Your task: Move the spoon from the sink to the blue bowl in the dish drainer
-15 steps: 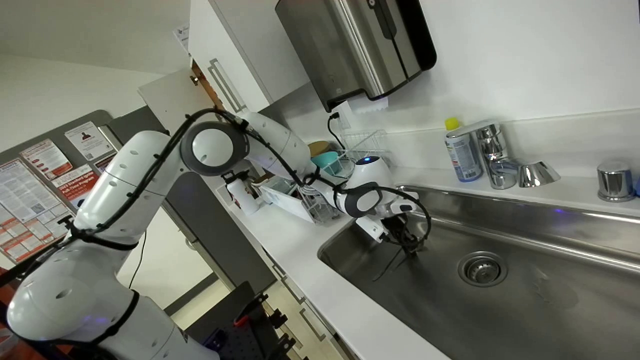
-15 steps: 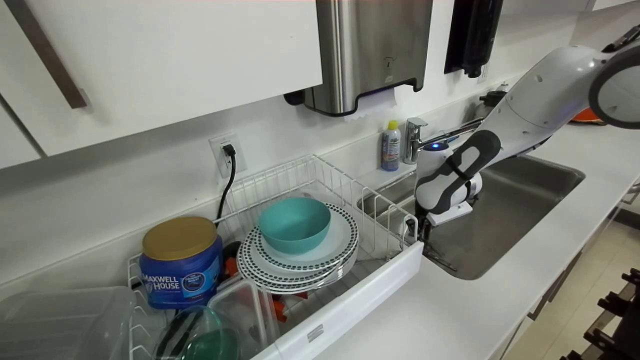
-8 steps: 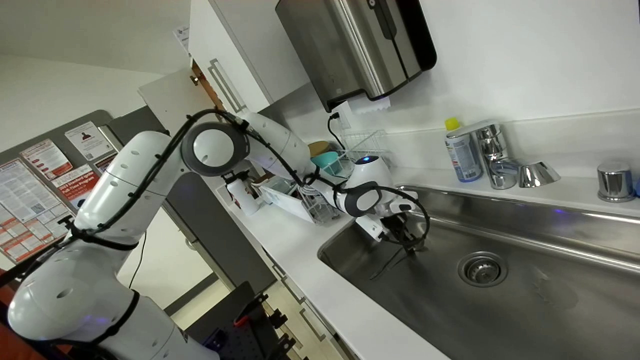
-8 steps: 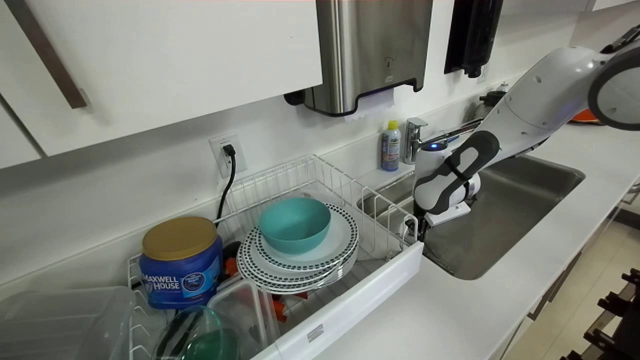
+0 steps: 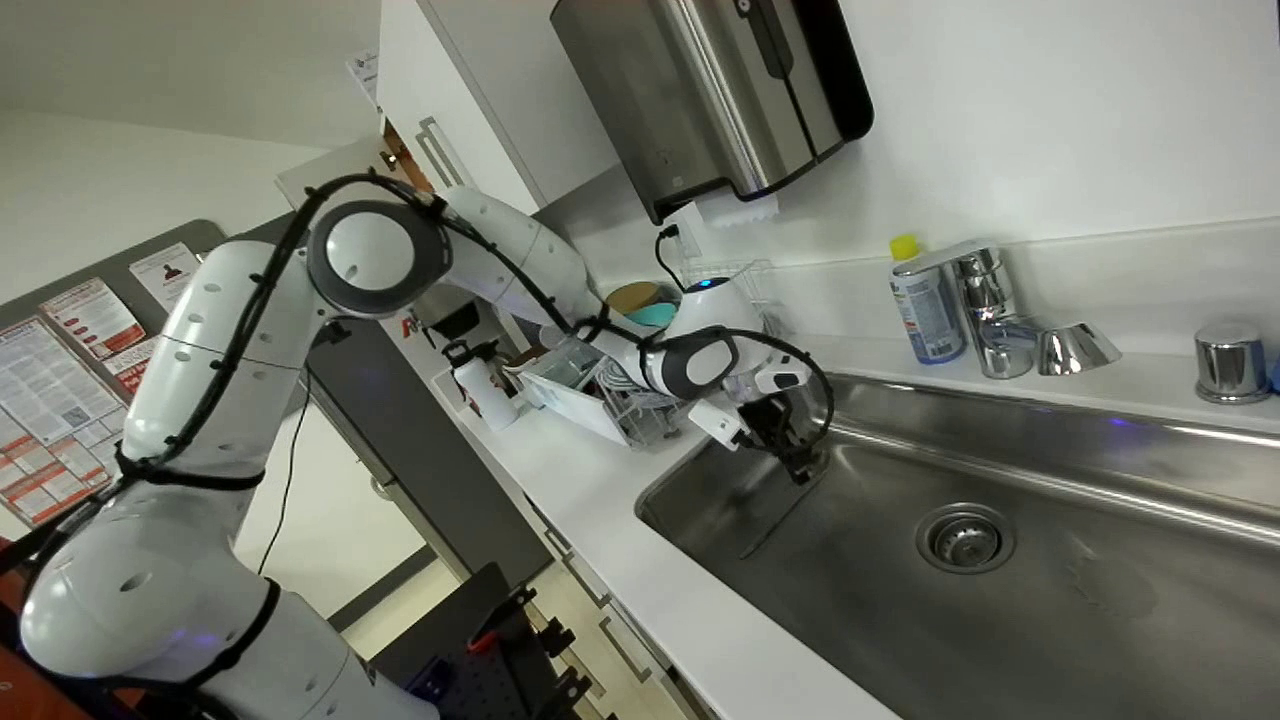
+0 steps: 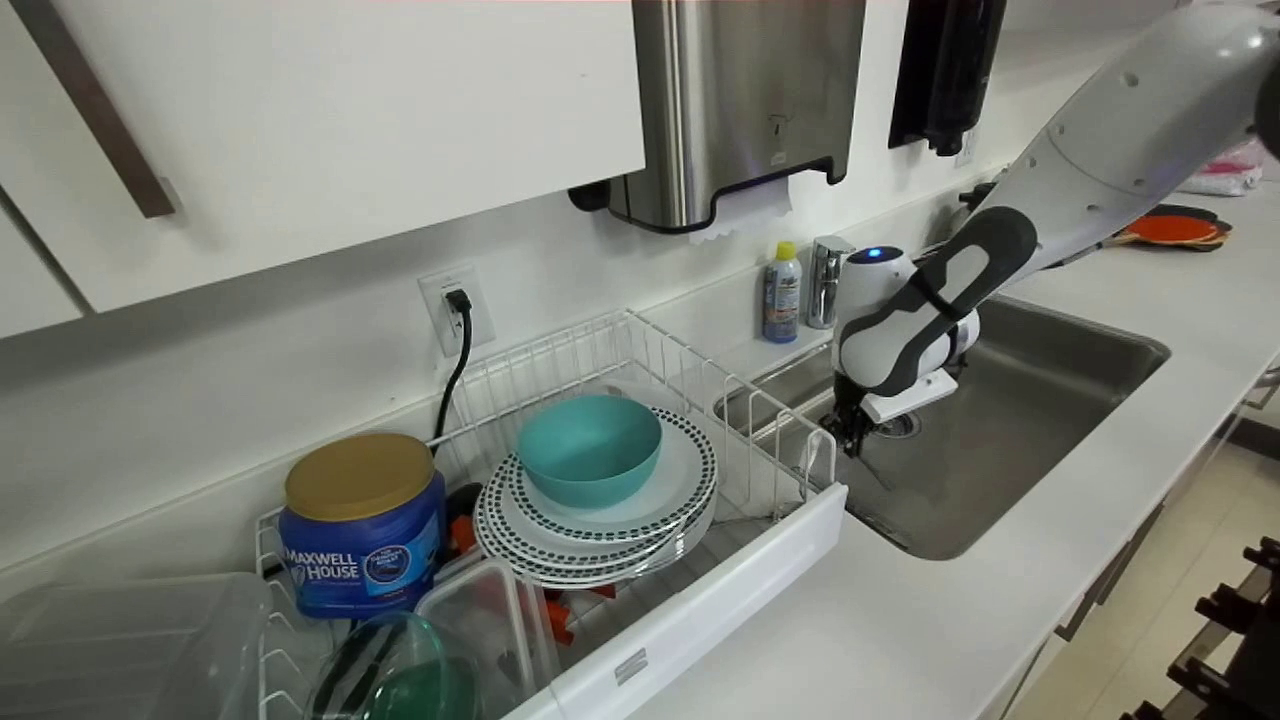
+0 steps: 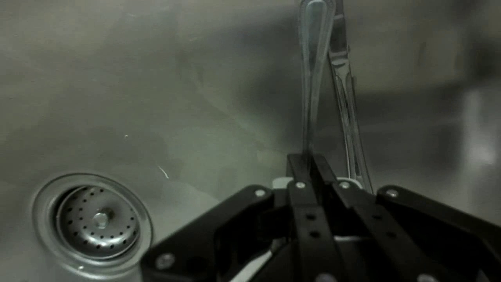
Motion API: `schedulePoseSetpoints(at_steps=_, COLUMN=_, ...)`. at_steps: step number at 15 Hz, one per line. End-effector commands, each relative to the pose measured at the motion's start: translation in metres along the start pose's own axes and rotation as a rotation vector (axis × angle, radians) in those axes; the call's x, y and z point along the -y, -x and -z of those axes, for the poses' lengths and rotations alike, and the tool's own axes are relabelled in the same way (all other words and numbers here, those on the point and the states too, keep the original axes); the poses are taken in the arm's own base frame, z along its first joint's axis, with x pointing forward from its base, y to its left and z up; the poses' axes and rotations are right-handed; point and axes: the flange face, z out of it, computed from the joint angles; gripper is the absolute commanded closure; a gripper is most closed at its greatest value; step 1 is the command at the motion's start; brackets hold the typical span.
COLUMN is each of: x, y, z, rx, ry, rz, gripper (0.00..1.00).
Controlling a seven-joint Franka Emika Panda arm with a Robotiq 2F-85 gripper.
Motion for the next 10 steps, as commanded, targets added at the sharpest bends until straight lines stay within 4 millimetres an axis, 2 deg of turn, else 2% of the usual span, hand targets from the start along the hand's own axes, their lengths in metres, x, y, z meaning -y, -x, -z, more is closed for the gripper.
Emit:
schedulePoseSetpoints(at_steps=1, x=-0.006, y=0.026, z=0.066, rx=0.006, ry=0.050, rz=0.046, gripper=0.98)
schedulePoseSetpoints(at_steps=6, x=0.002, y=0.048, z=0.143, rx=-0.089, ry=0.082, rz=0.194, gripper=0.98)
schedulePoseSetpoints(at_steps=10, x=0.025, y=0.077, z=0.216, rx=-0.169, ry=0.086, rz=0.310, gripper=0.98)
